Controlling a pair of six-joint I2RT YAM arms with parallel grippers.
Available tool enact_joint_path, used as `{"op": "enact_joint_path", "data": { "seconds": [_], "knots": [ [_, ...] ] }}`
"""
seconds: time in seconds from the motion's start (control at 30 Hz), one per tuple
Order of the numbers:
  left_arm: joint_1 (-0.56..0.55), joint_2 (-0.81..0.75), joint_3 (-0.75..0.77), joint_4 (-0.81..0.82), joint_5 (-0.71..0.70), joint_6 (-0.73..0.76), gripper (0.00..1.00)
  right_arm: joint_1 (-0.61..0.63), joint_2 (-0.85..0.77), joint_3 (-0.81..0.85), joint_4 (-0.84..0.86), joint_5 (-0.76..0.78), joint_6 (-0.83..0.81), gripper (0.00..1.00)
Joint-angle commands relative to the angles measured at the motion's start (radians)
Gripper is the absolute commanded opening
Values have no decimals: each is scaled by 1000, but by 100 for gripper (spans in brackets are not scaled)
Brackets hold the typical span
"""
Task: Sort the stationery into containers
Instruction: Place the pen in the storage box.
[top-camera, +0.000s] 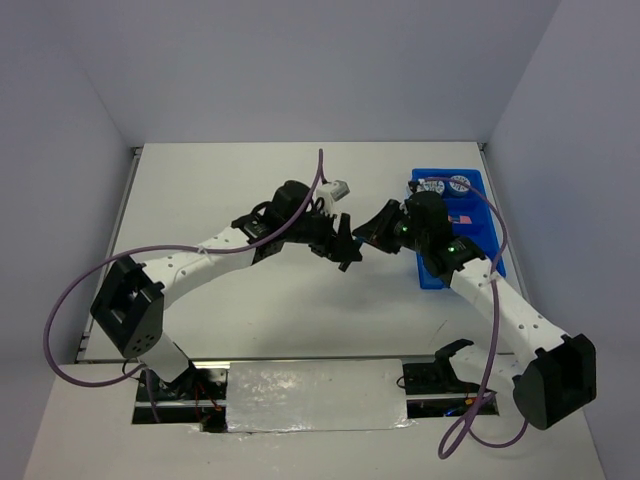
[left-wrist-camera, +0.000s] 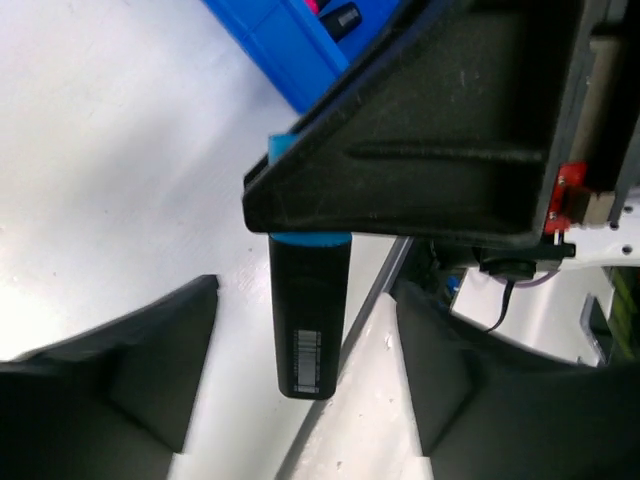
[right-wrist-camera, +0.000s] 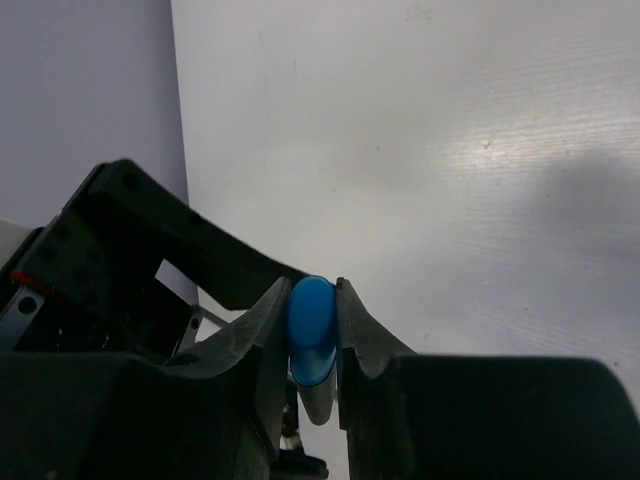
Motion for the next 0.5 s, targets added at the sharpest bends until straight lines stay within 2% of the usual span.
{"op": "enact_joint_path", "data": {
  "seconds": [0.0, 0.03, 0.1, 0.13, 0.2, 0.23, 0.27, 0.33, 0.47],
  "knots": [
    [-7, -44, 43, -33, -77, 20, 91, -5, -21, -26, 100, -57, 56, 0],
    [-4, -42, 75, -107, -161, 20, 99, -27, -33, -28, 62, -21, 51, 0],
    [11, -42, 118, -200, -246, 9, 99, -81, -70, -22, -16, 56, 24, 0],
    [18, -47, 153, -241, -275, 5, 99, -167, -79, -17, -103, 137, 12, 0],
    [39, -60, 182, -375, -393, -17, 99, -267, -104, -13, -165, 217, -46, 0],
    [48, -77, 198, -409, -416, -20, 99, -359, -108, -13, -203, 258, -71, 0],
    [57, -88, 201, -474, -454, -31, 99, -400, -111, -10, -228, 351, -88, 0],
    [84, -128, 192, -519, -459, -35, 99, -548, -102, -11, -245, 384, -157, 0],
    [110, -197, 144, -597, -446, -51, 99, -716, -91, -23, -242, 416, -220, 0]
  ]
}}
